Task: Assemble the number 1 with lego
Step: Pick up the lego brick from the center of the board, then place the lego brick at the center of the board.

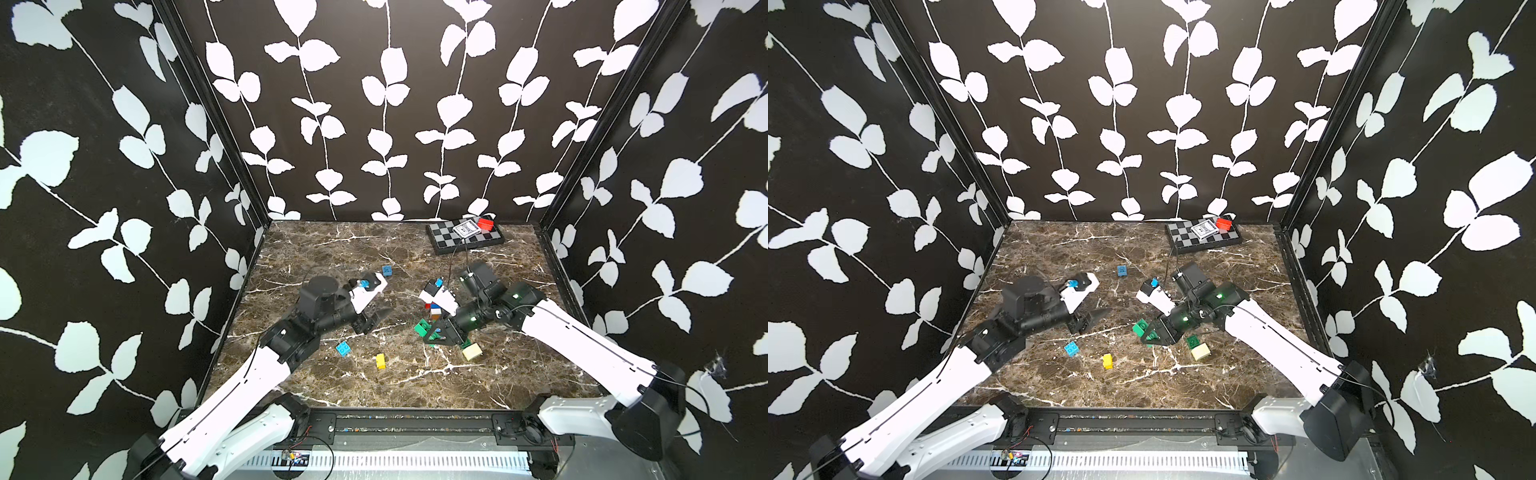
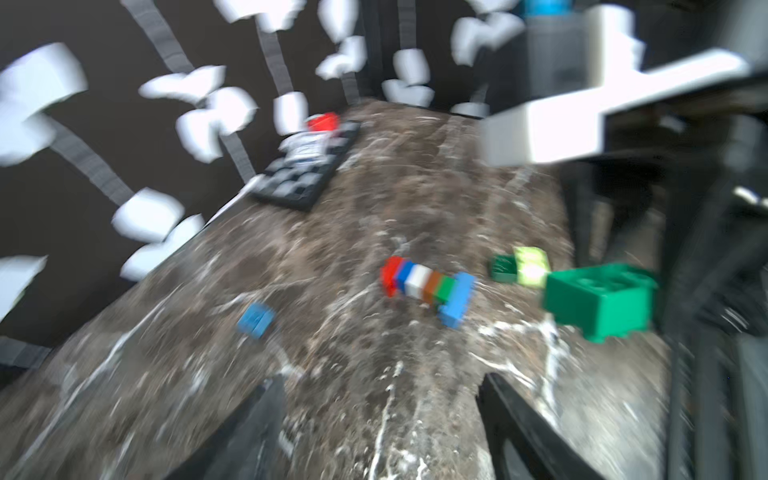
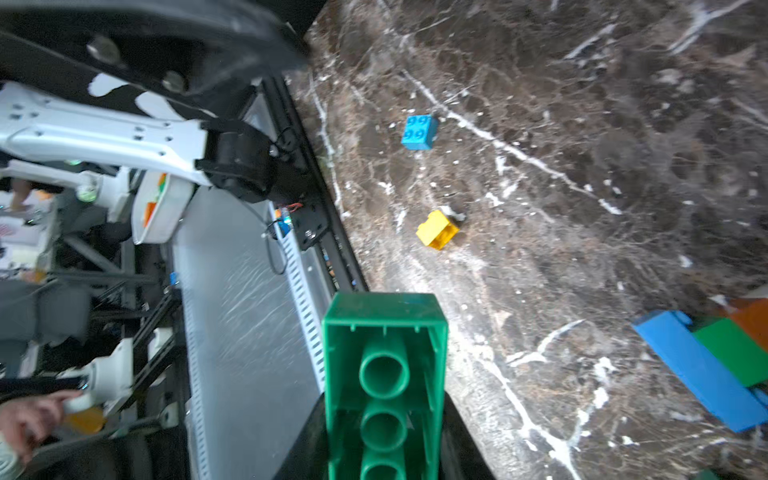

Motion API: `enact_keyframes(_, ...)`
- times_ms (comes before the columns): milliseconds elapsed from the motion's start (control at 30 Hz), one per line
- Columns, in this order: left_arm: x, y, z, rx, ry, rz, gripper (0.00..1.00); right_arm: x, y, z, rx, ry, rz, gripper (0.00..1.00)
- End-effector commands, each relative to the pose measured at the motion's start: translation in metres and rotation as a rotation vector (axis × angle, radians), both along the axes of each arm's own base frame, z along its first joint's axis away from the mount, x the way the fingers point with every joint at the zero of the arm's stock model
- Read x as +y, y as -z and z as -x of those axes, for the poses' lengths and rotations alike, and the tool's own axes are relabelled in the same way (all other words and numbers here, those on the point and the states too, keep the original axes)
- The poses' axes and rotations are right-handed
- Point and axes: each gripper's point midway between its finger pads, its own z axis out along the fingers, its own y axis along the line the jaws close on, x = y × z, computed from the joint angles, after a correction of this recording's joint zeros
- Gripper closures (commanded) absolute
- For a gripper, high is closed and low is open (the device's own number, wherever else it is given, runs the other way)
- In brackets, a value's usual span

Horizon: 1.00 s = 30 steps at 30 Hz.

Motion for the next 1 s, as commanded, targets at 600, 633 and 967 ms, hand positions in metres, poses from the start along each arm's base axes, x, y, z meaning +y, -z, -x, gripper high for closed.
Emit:
enact_keyframes(600,-0.05,0.006,0.085,-0.225,0.645,-0.154,0.4,0.026,-0.036,0.022,0.221,-0.195,-0.066,0.75)
enact_keyframes(633,-0.049,0.006,0.085,-0.23,0.653,-0.16,0.42,0.026,-0.036,0.022,0.227,-0.199,-0.067,0.75)
enact_keyframes(967,-0.043,0.022,0.092,-0.218,0.725,-0.235,0.6,0.032,-0.035,0.022,0.262,-0.224,-0.075,0.75)
